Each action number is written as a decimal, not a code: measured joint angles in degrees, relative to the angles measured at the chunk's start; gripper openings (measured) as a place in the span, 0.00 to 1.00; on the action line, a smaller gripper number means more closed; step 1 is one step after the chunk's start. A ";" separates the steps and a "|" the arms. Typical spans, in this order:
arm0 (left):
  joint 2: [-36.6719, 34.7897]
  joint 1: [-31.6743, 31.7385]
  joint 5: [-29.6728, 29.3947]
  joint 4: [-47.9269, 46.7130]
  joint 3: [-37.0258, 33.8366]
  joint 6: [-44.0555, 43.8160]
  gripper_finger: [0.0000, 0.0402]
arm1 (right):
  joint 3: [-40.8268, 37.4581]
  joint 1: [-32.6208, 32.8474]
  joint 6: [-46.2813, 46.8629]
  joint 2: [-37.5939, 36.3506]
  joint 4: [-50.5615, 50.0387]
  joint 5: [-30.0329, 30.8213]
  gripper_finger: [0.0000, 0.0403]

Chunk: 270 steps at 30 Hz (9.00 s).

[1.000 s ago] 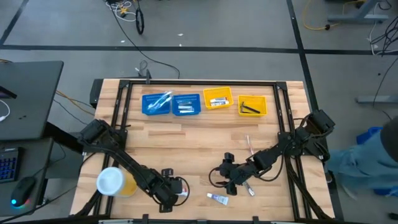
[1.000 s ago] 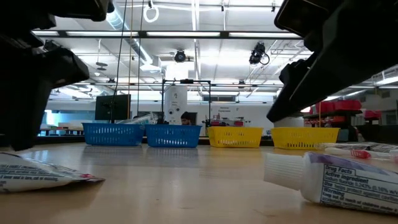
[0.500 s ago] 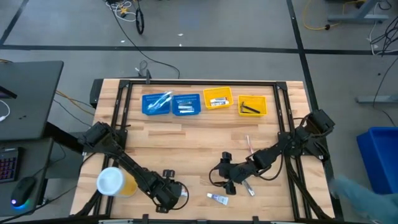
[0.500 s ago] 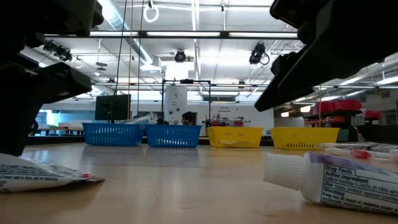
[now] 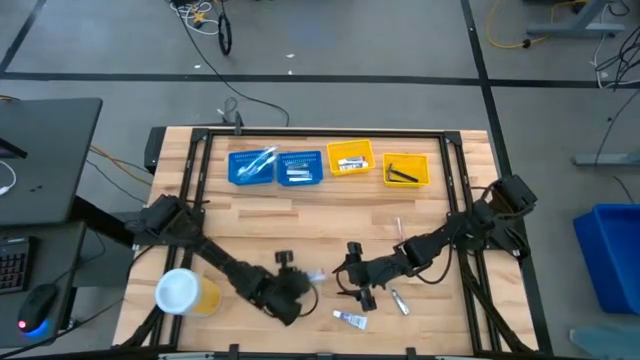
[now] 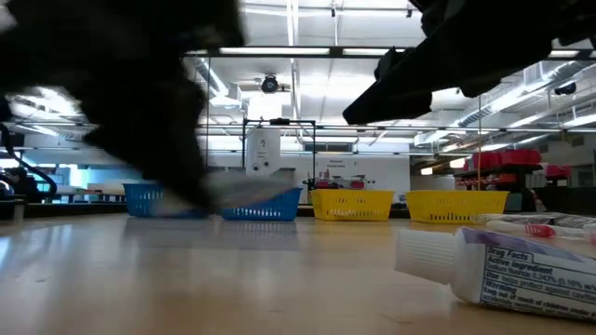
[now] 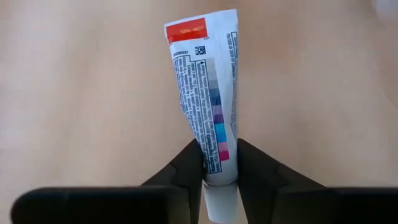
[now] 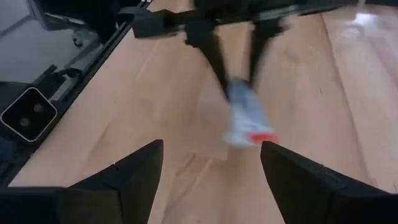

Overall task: Pick & Place Travel size toiletries
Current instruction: Put the white toothpaste into the left yellow bin, then put the red toothbrush into the left blue bin

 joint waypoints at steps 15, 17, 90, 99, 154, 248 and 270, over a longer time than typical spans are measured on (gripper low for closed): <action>-0.23 11.37 -4.01 10.57 2.44 14.26 0.21 | 0.00 -5.67 -11.81 0.00 -2.83 7.30 0.74; -0.29 12.14 -3.66 11.67 2.44 16.25 0.21 | 0.00 -6.65 -10.87 0.00 -3.63 7.26 0.74; -0.42 16.68 -3.23 13.90 2.46 15.61 0.31 | 0.00 -30.45 -3.66 -18.82 -35.77 18.25 0.26; -0.42 16.91 -3.15 15.31 2.48 15.31 0.29 | -0.02 -54.34 -15.72 -16.39 -27.85 0.79 0.24; -0.44 18.70 -2.73 16.86 2.48 17.61 0.29 | 0.00 -56.63 -14.96 -5.74 -18.55 -16.87 0.68; -5.03 13.02 7.36 30.11 2.49 20.12 0.33 | -1.09 13.99 74.73 -19.63 -72.86 11.03 0.68; -5.03 13.32 6.52 29.43 2.48 20.34 0.32 | -18.60 8.93 73.18 -19.87 -52.26 6.04 0.30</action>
